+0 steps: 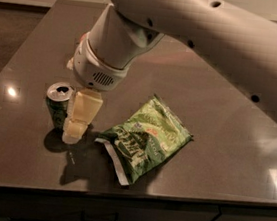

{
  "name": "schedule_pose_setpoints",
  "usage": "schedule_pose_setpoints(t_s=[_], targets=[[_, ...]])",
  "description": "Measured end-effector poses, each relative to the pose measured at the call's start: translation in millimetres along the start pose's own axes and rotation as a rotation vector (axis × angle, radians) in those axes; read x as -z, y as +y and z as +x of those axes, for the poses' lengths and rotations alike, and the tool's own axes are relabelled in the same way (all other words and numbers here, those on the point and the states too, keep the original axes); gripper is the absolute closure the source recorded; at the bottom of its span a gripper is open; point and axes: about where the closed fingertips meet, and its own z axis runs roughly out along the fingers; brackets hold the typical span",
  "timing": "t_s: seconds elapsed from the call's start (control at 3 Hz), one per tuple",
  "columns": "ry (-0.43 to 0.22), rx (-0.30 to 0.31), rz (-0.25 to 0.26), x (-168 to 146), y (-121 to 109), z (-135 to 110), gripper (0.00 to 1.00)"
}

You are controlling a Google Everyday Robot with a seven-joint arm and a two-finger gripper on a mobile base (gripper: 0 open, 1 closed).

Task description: Move green can near apple

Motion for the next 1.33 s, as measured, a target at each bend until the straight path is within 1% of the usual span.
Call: schedule_pose_setpoints(t_s=[0.33,0.67,1.0,1.33], targets=[[-0.013,-0.002,-0.027,-4,2,-2,0.21],[-0.027,-0.006,-0.049,-7,5,-4,0.45],[-0.042,-0.05,-0.049,0,-4,-5,0.76],[-0.044,-0.097,-0.033,8,-19,0,0.98]])
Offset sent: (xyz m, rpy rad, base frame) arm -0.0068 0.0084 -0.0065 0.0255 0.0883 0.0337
